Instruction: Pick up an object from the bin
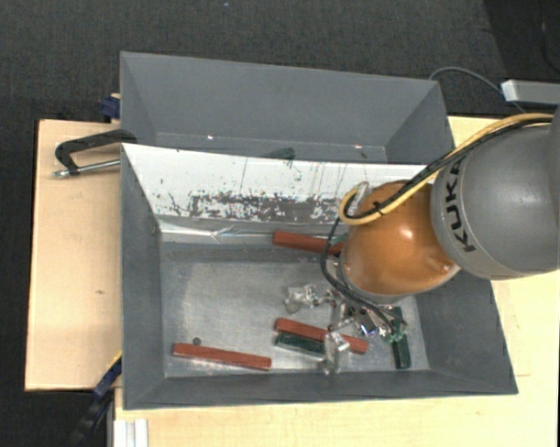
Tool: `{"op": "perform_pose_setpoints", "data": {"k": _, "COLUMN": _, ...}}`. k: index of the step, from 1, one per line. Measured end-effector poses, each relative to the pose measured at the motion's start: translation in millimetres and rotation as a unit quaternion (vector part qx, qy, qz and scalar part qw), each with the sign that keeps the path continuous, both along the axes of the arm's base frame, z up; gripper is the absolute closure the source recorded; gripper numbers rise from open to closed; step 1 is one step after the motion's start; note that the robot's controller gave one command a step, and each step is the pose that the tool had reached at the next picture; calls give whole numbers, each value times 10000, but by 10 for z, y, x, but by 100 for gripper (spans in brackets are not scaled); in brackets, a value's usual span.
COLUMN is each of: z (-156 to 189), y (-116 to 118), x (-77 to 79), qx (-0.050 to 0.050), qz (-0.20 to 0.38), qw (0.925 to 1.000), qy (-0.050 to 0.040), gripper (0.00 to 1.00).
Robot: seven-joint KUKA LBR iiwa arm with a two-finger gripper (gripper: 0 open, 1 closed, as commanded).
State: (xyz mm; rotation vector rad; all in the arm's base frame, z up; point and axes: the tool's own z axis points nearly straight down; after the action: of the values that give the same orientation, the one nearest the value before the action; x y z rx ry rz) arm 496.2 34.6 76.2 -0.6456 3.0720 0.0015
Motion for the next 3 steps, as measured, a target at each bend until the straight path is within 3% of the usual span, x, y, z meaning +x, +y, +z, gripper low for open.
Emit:
{"op": "perform_pose_setpoints", "data": {"k": 1, "z": -74, "y": 3, "x": -28, "qx": 5, "qz": -263, "qw": 9997, "qy": -9, "gripper": 100}}
{"op": "perform_pose_setpoints", "data": {"k": 3, "z": -33, "y": 3, "x": -21, "qx": 1, "qz": -283, "qw": 9996, "qy": 15, "gripper": 100}}
